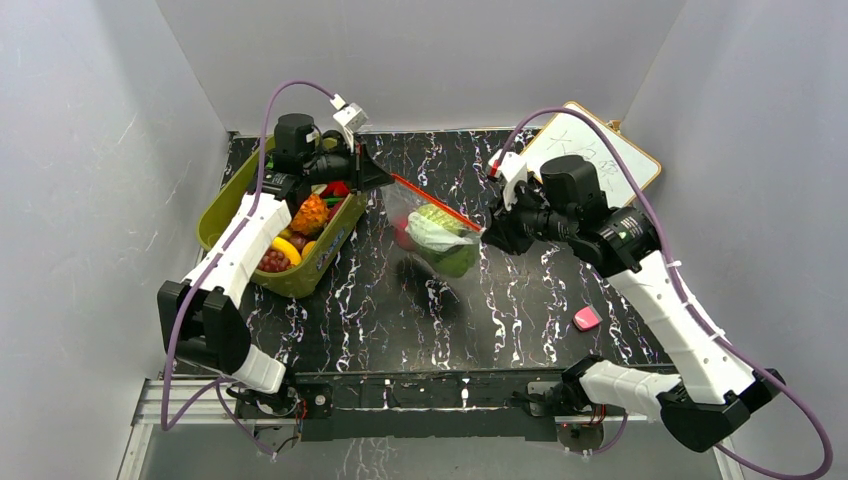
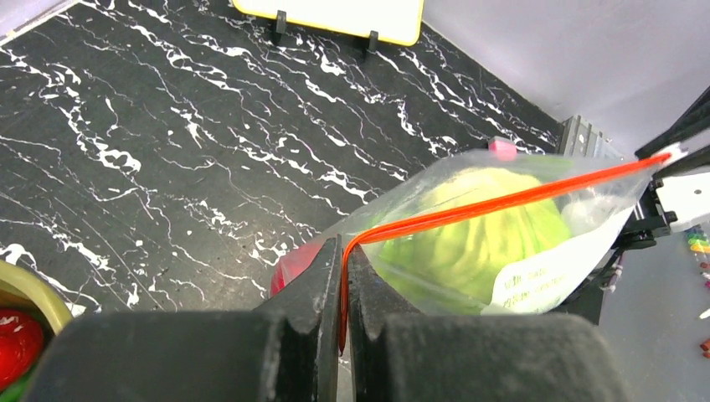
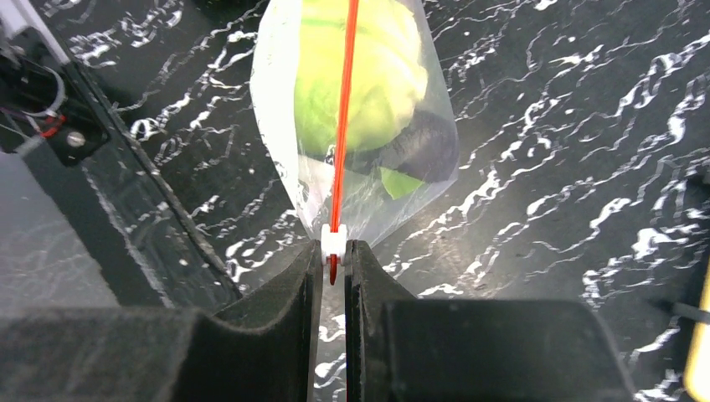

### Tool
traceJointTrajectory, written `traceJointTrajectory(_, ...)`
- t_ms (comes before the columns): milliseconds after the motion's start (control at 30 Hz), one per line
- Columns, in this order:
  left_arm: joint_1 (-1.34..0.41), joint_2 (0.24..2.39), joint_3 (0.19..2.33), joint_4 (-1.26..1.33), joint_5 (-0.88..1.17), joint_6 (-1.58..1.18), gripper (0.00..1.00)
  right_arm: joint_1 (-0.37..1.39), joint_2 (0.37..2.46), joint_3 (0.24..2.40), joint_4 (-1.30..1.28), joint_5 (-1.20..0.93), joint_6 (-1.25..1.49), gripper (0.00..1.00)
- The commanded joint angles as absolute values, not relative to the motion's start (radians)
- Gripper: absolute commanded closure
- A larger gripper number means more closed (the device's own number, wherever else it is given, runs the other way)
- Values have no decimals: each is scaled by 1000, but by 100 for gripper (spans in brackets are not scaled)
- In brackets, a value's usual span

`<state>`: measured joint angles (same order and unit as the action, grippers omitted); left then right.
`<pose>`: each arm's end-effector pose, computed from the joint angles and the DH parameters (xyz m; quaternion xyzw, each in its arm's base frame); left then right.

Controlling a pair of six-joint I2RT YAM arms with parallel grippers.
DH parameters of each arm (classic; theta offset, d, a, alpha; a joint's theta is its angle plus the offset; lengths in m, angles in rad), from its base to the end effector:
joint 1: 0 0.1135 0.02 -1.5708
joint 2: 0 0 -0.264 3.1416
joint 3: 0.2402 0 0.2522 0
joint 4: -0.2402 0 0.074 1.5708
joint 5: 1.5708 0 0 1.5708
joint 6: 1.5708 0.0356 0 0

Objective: Place the food in the zip-top bag and seal the zipper
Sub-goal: Zip the zipper food storage bag at the center of the board, then place the zipper food storage bag at the center of the board.

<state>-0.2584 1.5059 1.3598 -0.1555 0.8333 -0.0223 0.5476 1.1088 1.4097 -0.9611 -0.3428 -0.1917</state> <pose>0.3292 -0.1143 0.3715 0.3250 0.7030 -0.3985 0.4912 0.1675 0.1161 0.4138 -0.3897 0.7981 0.2275 0.3993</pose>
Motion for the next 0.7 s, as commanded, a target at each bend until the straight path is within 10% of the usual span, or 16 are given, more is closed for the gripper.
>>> traceJointTrajectory(0, -217, 1501, 1363, -31, 781, -84, 100, 540, 1021, 1368, -936, -427, 1, 100)
traceJointTrajectory(367, -220, 1319, 1198, -23, 843, -243, 89, 540, 860, 1136, -671, -555, 316, 100)
traceJointTrajectory(667, -220, 1356, 1359, -166, 803, -188, 37, 540, 962, 1107, -701, -277, 334, 100)
